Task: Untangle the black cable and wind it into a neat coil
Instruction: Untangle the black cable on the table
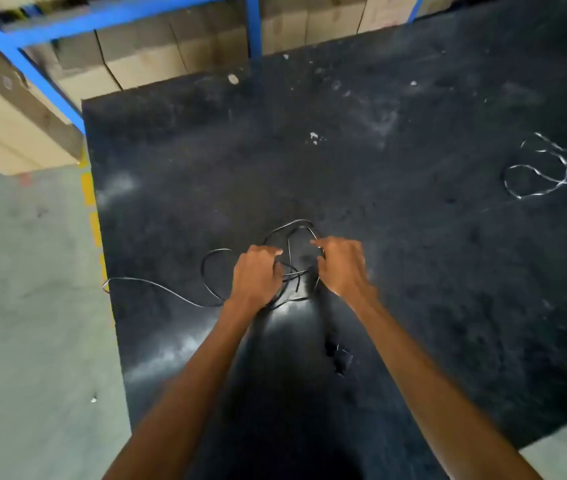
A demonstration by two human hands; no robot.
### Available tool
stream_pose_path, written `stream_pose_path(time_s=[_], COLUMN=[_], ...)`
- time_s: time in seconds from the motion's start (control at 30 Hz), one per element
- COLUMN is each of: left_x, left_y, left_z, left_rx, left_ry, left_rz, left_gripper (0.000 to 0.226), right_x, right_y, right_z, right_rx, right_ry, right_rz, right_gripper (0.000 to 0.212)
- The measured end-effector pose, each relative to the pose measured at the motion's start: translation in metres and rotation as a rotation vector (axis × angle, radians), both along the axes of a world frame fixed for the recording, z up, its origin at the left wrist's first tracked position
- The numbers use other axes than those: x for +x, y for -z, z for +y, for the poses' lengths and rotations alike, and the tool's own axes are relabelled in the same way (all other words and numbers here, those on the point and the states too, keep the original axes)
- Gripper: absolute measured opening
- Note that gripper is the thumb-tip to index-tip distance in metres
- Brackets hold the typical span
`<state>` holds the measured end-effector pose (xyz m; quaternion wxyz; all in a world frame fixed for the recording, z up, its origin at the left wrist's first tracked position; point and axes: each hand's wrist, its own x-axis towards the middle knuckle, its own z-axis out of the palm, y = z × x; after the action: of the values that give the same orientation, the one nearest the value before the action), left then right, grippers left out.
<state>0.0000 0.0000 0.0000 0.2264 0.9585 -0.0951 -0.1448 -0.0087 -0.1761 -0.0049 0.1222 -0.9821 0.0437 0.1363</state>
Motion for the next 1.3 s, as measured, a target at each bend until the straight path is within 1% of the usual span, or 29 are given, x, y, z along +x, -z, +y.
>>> stream_pose_path(time_s=[0.03,0.1,0.17,0.23,0.27,0.33,0.43,0.5,0.57,0.73,0.8,0.87,0.97,1.03,1.1,1.2,1.3], left_x=[0.003,0.004,0.002,0.0,-0.001,0.004,0.013,0.019,0.021,0.025,0.025,0.023,0.018,0.02,0.022,0.025,0.022], left_y=[0.005,0.015,0.023,0.031,0.033,0.041,0.052,0.058,0.064,0.073,0.075,0.075,0.067,0.06,0.049,0.028,-0.003], left_z=[-0.001,-0.003,-0.004,-0.006,-0.006,-0.005,-0.007,-0.01,-0.013,-0.014,-0.01,-0.006,0.0,0.005,0.012,0.018,0.027], left_rx=[0.019,0.048,0.06,0.045,0.036,0.048,0.135,0.238,0.304,0.32,0.261,0.144,-0.052,-0.151,-0.211,-0.274,-0.415], left_ry=[-0.003,-0.019,-0.036,-0.072,-0.099,-0.121,-0.038,0.054,0.097,0.146,0.117,0.048,-0.112,-0.23,-0.32,-0.393,-0.498], left_rz=[0.04,0.088,0.122,0.097,0.067,0.016,-0.01,-0.015,-0.029,-0.046,-0.027,0.0,0.026,0.031,0.036,0.032,0.022], left_gripper=[0.038,0.038,0.036,0.033,0.033,0.032,0.031,0.029,0.03,0.027,0.026,0.022,0.014,0.013,0.015,0.017,0.012], right_x=[0.0,-0.005,-0.011,-0.015,-0.016,-0.014,-0.007,-0.002,0.0,0.004,0.004,0.002,0.001,0.003,0.002,0.004,0.004], right_y=[0.004,0.016,0.025,0.033,0.036,0.041,0.046,0.053,0.06,0.07,0.072,0.071,0.063,0.054,0.04,0.019,-0.005], right_z=[-0.001,-0.002,-0.002,0.0,0.001,0.004,0.009,0.011,0.014,0.024,0.029,0.033,0.04,0.045,0.05,0.059,0.07], right_rx=[-0.01,-0.002,0.009,0.042,0.067,0.102,0.109,0.092,0.079,0.071,0.092,0.144,0.261,0.35,0.429,0.549,0.611], right_ry=[0.019,0.056,0.078,0.109,0.118,0.123,0.111,0.108,0.101,0.107,0.126,0.147,0.182,0.212,0.223,0.224,0.204], right_rz=[0.036,0.048,0.042,-0.005,-0.058,-0.095,-0.109,-0.082,-0.049,0.003,-0.017,-0.05,-0.093,-0.13,-0.18,-0.253,-0.306], right_gripper=[0.045,0.044,0.037,0.027,0.024,0.022,0.021,0.021,0.02,0.019,0.015,0.013,0.016,0.016,0.015,0.015,0.018])
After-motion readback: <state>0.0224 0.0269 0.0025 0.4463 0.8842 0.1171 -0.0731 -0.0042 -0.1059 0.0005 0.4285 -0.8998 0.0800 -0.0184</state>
